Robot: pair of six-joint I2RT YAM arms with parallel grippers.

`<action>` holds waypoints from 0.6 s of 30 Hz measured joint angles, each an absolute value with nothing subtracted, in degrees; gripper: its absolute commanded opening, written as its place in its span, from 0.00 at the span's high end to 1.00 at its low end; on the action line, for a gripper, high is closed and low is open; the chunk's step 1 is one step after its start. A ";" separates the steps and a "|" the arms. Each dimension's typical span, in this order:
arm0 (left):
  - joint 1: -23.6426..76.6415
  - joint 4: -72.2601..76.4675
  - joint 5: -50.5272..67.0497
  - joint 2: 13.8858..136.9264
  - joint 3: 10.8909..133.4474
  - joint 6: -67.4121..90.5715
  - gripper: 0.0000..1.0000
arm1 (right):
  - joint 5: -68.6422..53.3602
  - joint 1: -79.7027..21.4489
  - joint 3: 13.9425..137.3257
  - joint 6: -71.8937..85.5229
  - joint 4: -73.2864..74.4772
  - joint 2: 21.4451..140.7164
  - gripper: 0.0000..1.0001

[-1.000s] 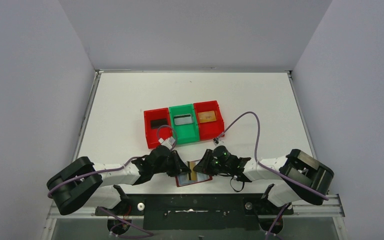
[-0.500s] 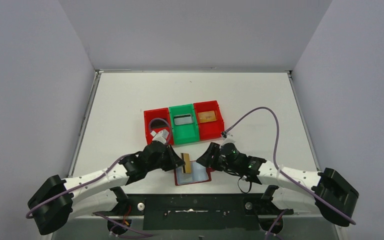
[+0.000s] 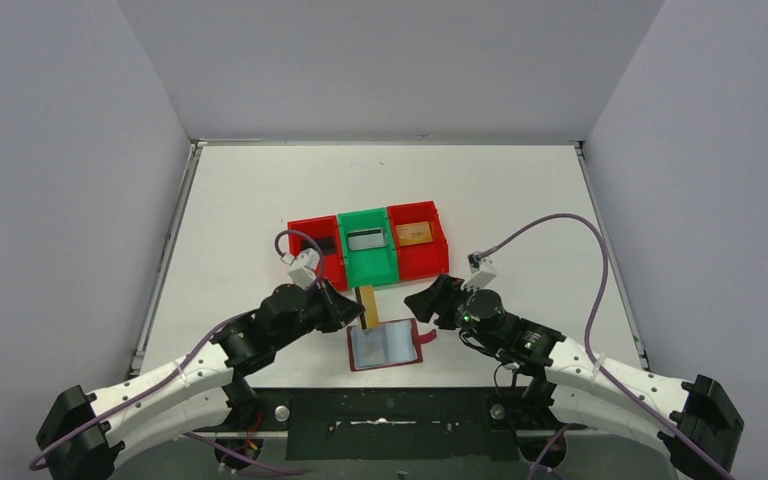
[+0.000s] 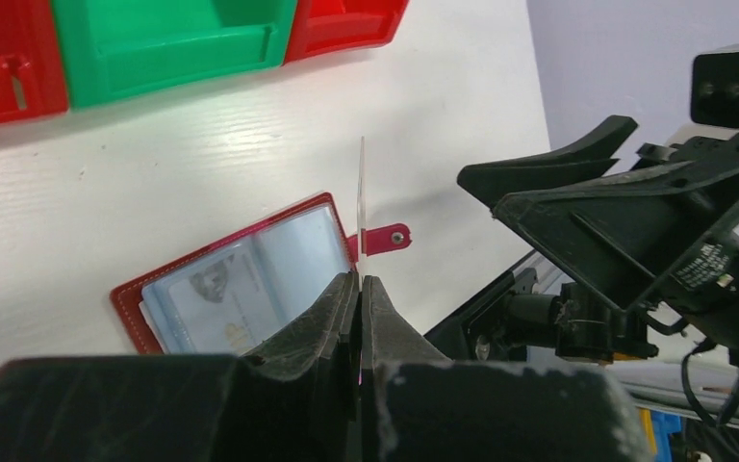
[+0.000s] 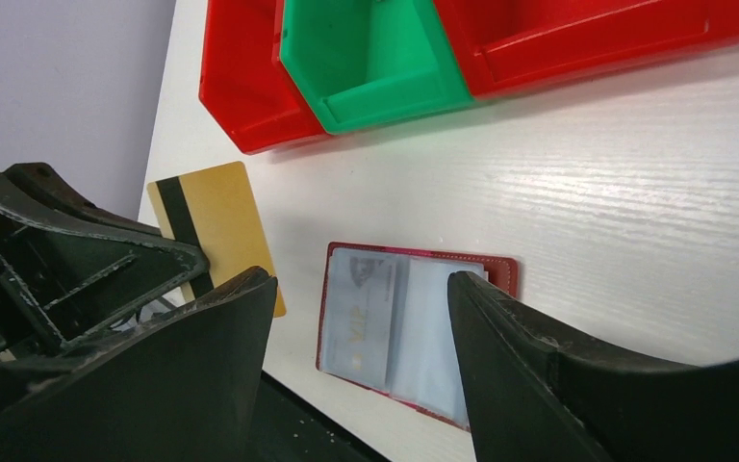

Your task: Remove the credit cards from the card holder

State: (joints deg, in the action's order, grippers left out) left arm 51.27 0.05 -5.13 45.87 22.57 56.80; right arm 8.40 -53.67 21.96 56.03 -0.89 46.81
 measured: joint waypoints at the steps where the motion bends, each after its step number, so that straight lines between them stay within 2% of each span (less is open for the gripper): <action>1: 51.27 0.71 -4.93 45.36 22.35 56.25 1.00 | 8.73 -53.67 21.23 55.13 -1.56 45.95 0.32; 5: 51.27 4.12 -3.99 43.57 21.43 54.33 1.00 | 9.45 -53.67 18.13 51.86 -4.75 42.30 0.30; 10: 51.27 11.07 -2.00 39.20 17.02 52.64 1.00 | 10.31 -53.67 16.03 50.57 -7.27 36.80 0.21; 18: 51.27 14.68 -0.84 37.26 15.35 51.16 1.00 | 6.37 -53.10 16.12 50.70 -11.22 35.57 0.20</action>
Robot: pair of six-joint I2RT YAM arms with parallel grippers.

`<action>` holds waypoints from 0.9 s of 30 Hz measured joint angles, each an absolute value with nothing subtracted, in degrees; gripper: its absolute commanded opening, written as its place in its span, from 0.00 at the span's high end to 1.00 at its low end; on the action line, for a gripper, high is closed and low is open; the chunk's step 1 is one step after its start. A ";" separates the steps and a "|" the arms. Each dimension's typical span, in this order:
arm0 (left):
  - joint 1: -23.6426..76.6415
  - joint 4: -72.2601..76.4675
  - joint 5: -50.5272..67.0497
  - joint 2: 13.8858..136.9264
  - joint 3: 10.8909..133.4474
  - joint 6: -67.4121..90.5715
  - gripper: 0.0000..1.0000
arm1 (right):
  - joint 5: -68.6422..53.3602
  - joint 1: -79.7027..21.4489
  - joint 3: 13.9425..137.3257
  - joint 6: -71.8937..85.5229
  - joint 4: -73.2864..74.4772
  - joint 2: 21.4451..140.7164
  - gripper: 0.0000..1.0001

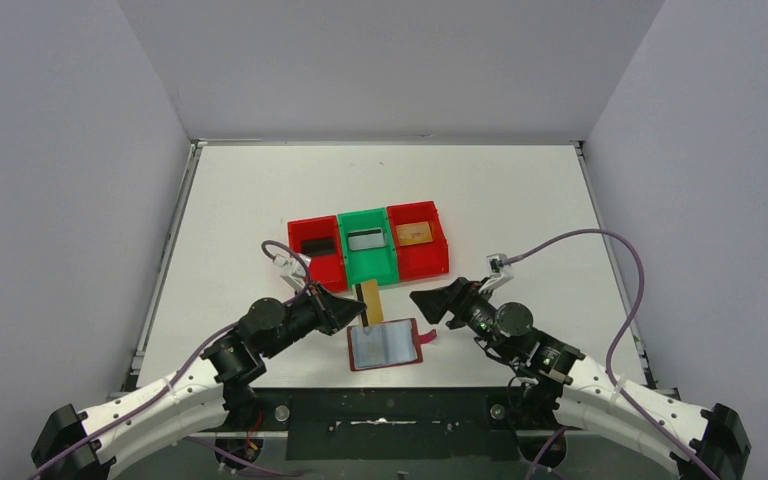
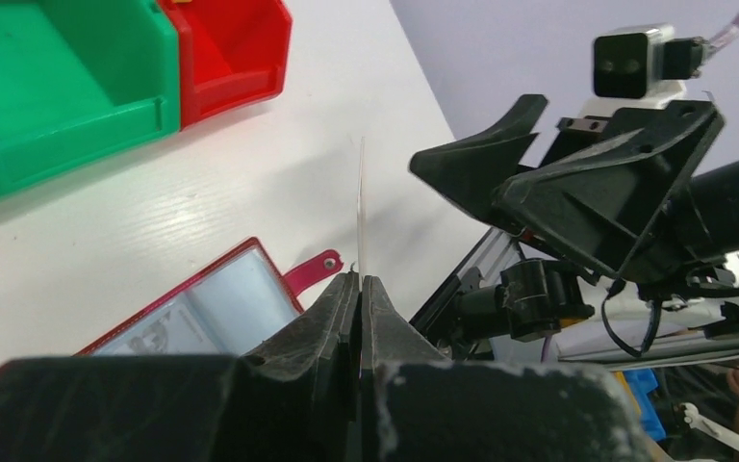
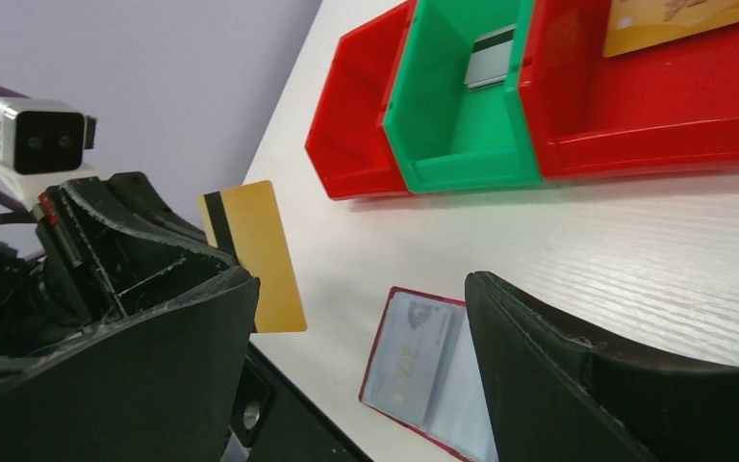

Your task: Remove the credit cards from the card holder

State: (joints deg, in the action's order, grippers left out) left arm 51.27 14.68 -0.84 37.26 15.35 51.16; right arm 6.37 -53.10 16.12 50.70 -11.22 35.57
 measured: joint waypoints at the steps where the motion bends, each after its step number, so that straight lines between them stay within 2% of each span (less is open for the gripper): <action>1: 51.27 15.57 -0.47 37.23 15.25 50.94 1.00 | 4.97 -52.88 16.36 50.54 -12.10 36.62 0.22; 9: 51.24 26.33 3.44 38.09 12.23 52.16 1.00 | -7.51 -50.92 21.10 49.63 -18.61 48.75 0.32; 15: 51.16 27.24 5.63 38.85 12.23 52.34 1.00 | -16.91 -48.47 21.28 50.17 -25.39 53.49 0.45; 24: 50.83 27.29 6.37 38.06 12.23 53.04 1.00 | -26.61 -45.25 21.28 52.75 -31.92 55.02 0.62; 27: 50.78 27.49 6.37 37.93 12.23 53.60 1.00 | -29.56 -44.80 21.28 53.56 -34.26 55.81 0.63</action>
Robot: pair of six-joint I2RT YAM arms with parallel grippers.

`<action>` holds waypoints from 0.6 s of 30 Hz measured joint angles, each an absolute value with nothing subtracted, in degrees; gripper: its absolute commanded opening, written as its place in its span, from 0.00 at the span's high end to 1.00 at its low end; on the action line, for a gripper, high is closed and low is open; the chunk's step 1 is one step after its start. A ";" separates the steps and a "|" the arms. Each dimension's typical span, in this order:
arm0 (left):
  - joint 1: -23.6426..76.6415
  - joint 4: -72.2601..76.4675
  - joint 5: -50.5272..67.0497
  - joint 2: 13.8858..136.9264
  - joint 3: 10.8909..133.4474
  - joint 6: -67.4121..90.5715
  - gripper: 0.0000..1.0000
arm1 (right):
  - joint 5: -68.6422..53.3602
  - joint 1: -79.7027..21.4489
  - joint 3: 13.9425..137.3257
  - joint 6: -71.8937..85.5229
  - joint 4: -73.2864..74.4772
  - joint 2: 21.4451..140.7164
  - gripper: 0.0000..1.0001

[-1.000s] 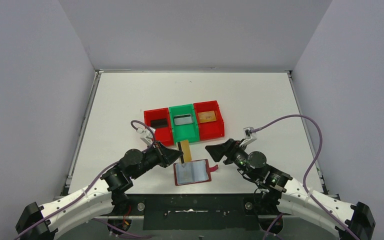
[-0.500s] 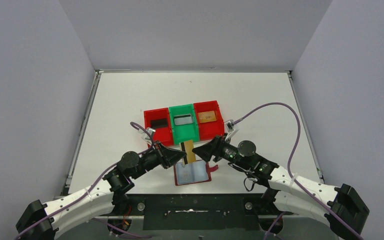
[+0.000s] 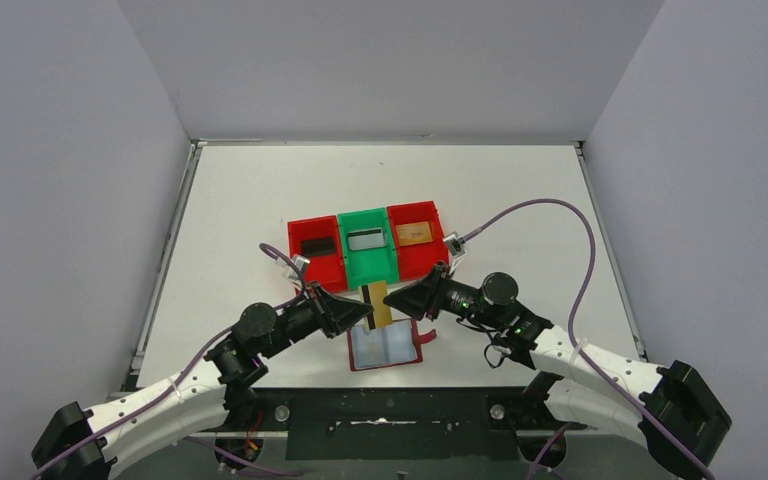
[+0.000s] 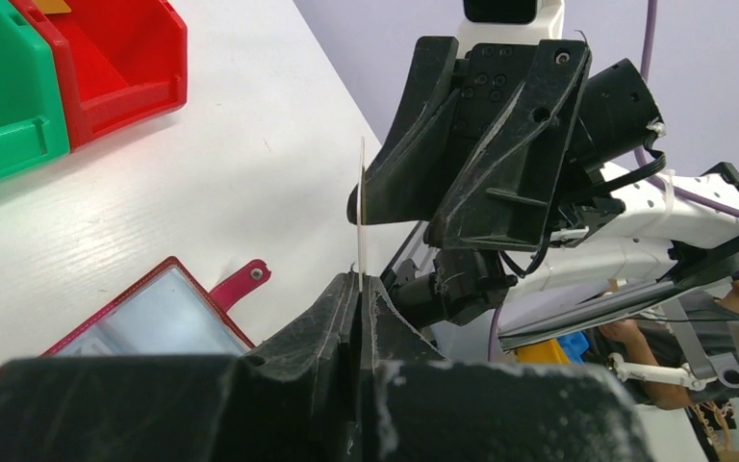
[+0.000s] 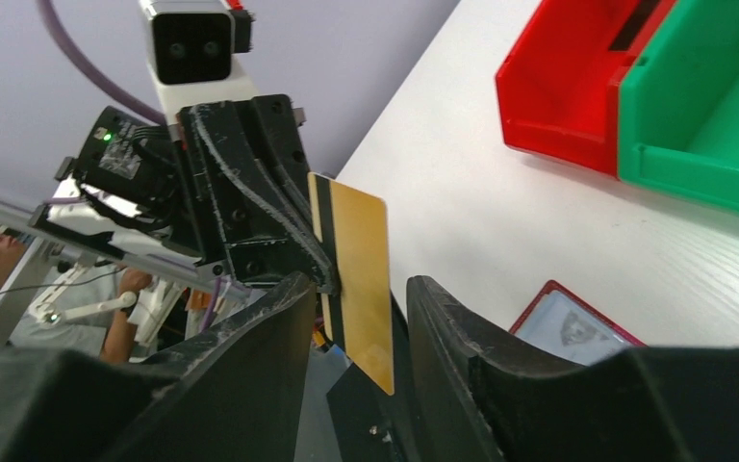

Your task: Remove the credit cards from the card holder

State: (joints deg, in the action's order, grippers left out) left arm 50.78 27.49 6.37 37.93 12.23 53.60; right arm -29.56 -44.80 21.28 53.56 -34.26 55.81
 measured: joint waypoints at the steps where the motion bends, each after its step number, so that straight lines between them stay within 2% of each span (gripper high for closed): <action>1: 50.78 27.68 6.39 37.93 12.23 53.71 1.00 | -30.33 -44.62 21.28 53.78 -34.76 56.25 0.63; 4: 50.76 28.56 6.57 37.93 12.23 54.04 1.00 | -31.97 -44.47 21.28 54.48 -35.46 57.28 0.64; 8: 50.72 29.78 7.14 37.93 12.23 54.61 1.00 | -33.26 -43.79 21.28 54.70 -35.73 57.39 0.73; 18: 50.50 32.18 8.36 38.20 12.23 55.46 1.00 | -37.54 -43.16 21.21 57.54 -41.80 60.01 0.87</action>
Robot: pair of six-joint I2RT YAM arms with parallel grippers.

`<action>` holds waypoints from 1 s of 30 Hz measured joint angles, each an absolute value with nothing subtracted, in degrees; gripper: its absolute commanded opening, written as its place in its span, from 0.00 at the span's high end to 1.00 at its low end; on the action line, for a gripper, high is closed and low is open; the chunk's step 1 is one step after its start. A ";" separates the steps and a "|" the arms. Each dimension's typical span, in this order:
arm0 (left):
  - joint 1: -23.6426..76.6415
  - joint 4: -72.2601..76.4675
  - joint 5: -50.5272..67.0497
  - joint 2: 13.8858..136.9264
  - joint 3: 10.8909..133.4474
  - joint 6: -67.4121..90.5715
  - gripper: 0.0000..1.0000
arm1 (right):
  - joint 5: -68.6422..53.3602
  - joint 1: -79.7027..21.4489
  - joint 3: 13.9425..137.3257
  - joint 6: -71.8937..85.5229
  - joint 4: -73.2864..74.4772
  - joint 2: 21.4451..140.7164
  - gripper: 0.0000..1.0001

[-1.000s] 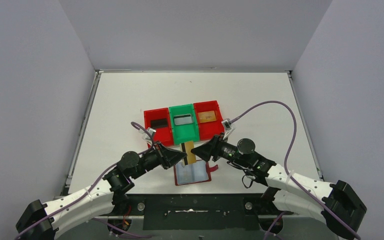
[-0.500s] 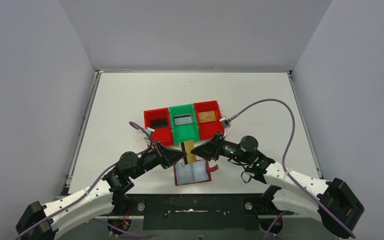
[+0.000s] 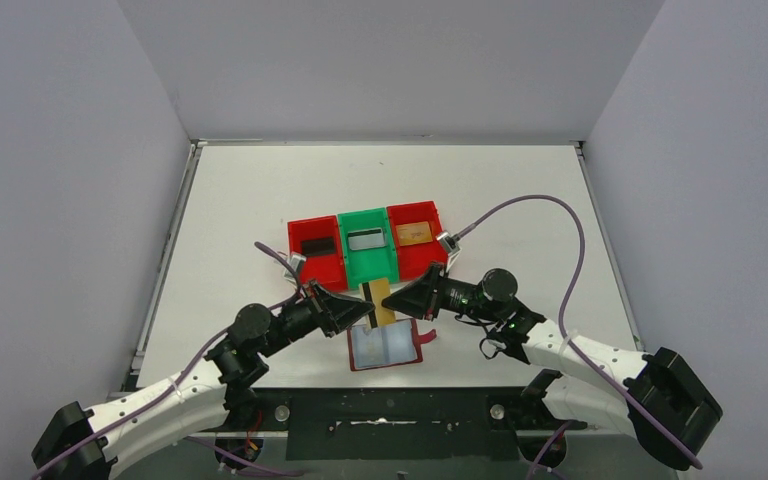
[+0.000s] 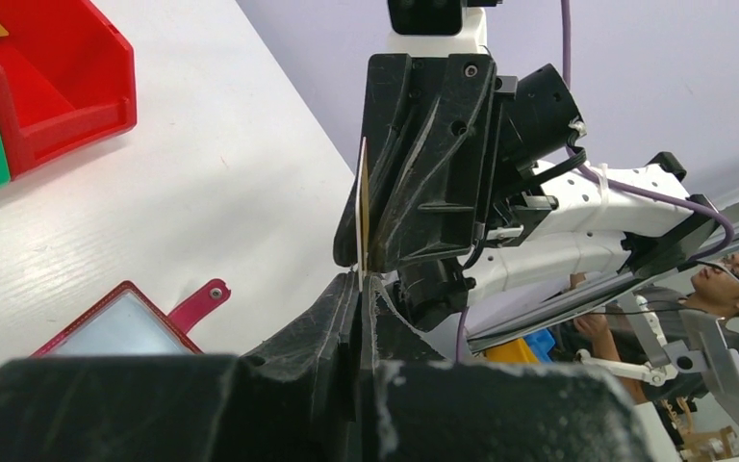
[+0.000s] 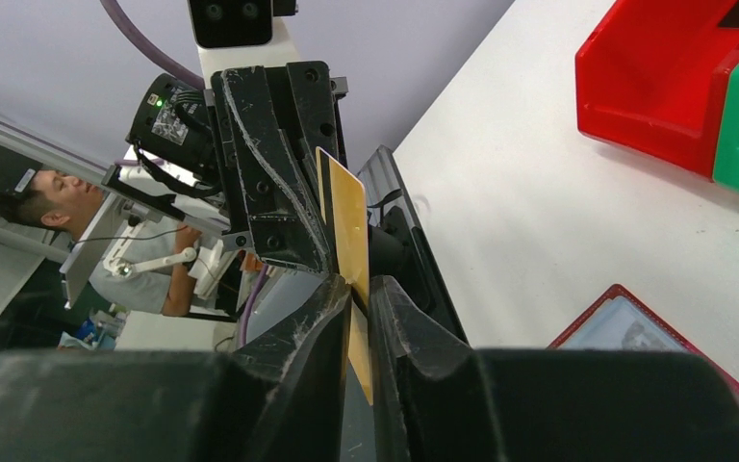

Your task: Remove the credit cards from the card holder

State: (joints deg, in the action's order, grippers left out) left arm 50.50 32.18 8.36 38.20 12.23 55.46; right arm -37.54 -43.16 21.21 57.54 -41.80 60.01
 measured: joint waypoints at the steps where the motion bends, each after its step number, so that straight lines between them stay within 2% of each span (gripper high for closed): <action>1: 50.50 32.40 8.45 38.28 12.23 55.53 1.00 | -37.80 -43.16 21.21 57.71 -42.19 60.23 0.89; 5: 50.35 32.73 8.47 38.26 12.21 55.92 1.00 | -38.02 -43.09 21.08 58.15 -43.77 60.38 0.98; 6: 50.22 32.80 8.49 38.26 12.16 55.99 0.92 | -38.04 -43.09 21.02 58.26 -44.03 60.38 1.00; 7: 50.13 32.80 8.64 38.26 12.12 56.12 0.76 | -38.13 -43.09 20.91 58.37 -44.23 60.38 1.00; 11: 50.00 31.70 8.56 38.20 12.03 56.16 0.39 | -38.44 -43.09 20.71 58.54 -44.60 60.29 1.00; 15: 49.65 26.85 7.16 37.17 12.45 55.77 0.22 | -37.82 -42.61 20.51 57.34 -42.35 58.50 1.00; 21: 49.39 12.14 1.39 33.78 17.98 52.38 0.14 | -29.21 -41.93 20.67 50.98 -29.82 50.30 1.00; 30: 49.28 -12.99 -14.09 32.25 31.70 45.21 0.11 | -9.30 -41.91 24.29 31.68 -9.06 40.86 1.00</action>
